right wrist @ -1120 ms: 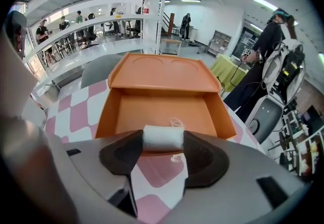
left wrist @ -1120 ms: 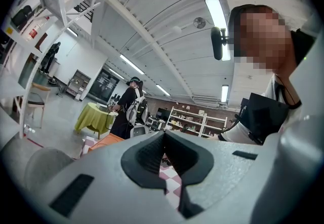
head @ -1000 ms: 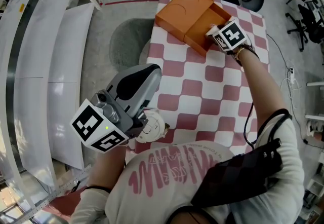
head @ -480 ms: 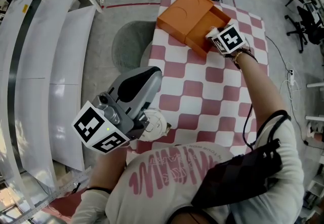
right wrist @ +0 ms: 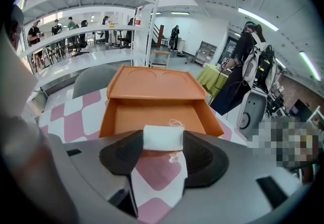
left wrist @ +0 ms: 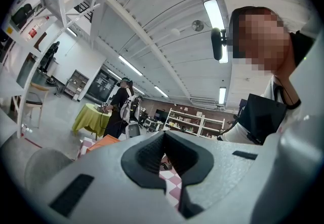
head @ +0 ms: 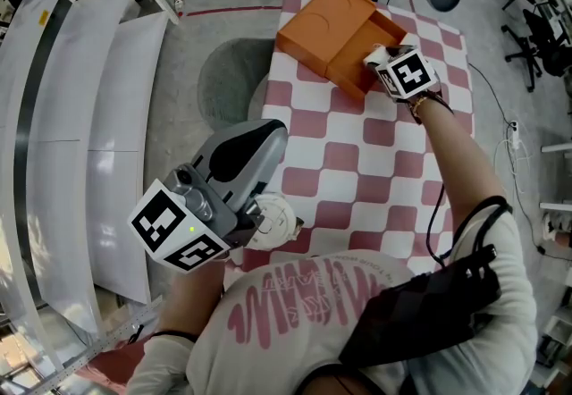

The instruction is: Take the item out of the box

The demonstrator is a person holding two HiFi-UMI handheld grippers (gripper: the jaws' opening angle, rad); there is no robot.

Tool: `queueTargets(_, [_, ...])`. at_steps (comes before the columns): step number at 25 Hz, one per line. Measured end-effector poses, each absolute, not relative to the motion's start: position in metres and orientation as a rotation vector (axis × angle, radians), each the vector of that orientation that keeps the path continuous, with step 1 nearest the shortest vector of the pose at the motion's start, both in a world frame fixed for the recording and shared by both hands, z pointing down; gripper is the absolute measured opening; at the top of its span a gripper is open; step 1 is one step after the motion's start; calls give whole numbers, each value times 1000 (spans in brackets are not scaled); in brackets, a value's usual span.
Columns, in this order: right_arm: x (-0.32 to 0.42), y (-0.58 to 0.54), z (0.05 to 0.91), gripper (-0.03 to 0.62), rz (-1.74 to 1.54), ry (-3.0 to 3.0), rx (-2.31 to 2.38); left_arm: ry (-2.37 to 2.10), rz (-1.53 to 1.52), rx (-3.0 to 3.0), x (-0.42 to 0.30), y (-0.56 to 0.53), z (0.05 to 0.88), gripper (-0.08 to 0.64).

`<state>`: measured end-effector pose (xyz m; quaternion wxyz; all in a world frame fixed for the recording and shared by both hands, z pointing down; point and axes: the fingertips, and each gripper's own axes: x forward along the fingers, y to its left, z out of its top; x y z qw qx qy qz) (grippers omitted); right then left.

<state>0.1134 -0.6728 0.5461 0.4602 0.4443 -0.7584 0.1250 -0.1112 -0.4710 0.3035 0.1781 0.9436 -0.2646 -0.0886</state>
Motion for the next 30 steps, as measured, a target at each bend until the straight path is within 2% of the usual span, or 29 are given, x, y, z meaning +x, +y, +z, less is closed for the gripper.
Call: queueTargets(30, [123,-661,491,247,210,-2003,1330,-752,-289,2701,-107,-446,284,8])
